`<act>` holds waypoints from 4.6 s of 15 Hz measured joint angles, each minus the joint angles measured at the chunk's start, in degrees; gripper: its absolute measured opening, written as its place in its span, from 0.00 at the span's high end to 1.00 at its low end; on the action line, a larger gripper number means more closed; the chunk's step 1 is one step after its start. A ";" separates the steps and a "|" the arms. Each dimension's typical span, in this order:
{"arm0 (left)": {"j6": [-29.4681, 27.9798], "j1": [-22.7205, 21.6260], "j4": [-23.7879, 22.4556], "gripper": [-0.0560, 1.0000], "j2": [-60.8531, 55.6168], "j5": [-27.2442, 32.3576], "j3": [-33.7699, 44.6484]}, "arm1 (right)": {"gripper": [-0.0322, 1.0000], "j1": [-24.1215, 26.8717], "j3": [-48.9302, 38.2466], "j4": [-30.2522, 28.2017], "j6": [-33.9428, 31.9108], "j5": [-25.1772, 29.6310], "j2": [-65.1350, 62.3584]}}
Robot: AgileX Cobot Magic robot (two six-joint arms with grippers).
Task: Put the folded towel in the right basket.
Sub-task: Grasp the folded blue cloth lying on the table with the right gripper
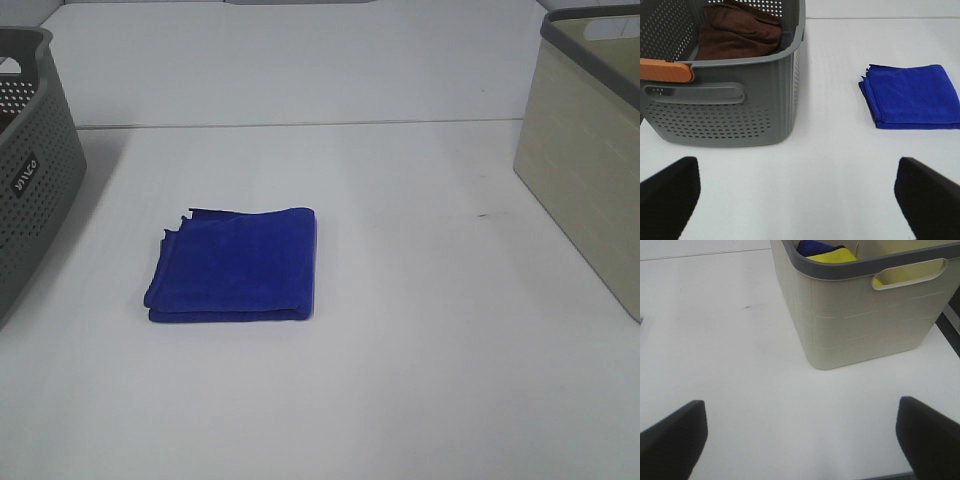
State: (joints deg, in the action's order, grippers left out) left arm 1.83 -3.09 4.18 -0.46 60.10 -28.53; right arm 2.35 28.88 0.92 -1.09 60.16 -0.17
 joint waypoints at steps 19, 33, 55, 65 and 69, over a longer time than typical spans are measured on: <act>0.00 0.00 0.00 0.02 0.00 0.00 0.00 | 0.03 0.00 0.00 4.53 3.90 0.00 0.00; 0.00 0.00 0.00 0.02 0.00 0.00 0.00 | 0.03 -0.63 0.00 4.30 4.41 0.00 0.00; 0.00 -0.11 0.00 0.02 0.00 0.00 0.00 | 0.03 -0.63 11.97 8.14 3.27 6.70 21.14; 0.00 -0.11 0.00 0.02 0.00 0.00 0.00 | 0.04 -6.19 37.82 30.42 8.37 2.69 73.68; 0.00 -0.11 0.00 0.02 0.00 0.00 0.00 | 0.05 -19.71 37.82 36.90 8.77 -15.64 90.47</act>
State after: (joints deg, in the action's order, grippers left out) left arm 1.83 -3.21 4.18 -0.46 60.10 -28.53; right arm -17.36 66.69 37.82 7.68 44.52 90.30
